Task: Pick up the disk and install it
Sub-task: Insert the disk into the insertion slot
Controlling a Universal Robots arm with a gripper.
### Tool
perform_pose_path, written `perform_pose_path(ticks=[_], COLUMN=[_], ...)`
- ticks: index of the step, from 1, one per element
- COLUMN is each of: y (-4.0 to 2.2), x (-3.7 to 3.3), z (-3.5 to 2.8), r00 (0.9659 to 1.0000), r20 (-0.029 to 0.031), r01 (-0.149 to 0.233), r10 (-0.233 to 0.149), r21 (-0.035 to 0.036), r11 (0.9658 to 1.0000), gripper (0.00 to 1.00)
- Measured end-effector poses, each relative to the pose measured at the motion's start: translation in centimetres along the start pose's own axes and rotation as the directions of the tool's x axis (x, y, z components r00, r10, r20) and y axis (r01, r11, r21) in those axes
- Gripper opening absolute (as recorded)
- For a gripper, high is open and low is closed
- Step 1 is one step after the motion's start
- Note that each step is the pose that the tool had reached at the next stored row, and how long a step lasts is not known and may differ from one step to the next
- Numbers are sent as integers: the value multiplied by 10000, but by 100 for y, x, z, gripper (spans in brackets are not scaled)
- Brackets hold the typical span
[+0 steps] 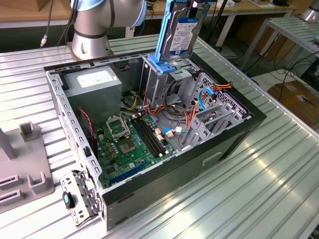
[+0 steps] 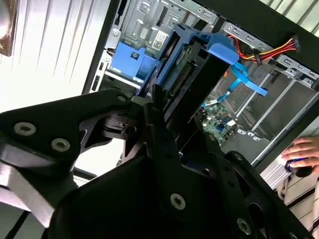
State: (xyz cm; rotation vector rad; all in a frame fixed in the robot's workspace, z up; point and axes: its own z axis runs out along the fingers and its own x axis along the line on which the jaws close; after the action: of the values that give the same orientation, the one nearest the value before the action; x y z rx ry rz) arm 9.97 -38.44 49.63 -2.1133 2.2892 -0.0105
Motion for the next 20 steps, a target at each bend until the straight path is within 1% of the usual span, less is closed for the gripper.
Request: perform_pose_path(ticks=[1, 2, 8, 14, 20], y=[-21, -25, -29, -29, -29], x=[25, 28, 28, 27, 27], z=[0, 1, 0, -31, -33], r00=[10000, 10000, 10000, 10000, 10000], r20=[-21, -22, -25, -25, -25], r01=[0, 0, 0, 0, 0], r10=[0, 0, 0, 0, 0], r21=[1, 2, 2, 2, 2], r11=[10000, 10000, 10000, 10000, 10000], gripper=[35, 35, 35, 35, 35])
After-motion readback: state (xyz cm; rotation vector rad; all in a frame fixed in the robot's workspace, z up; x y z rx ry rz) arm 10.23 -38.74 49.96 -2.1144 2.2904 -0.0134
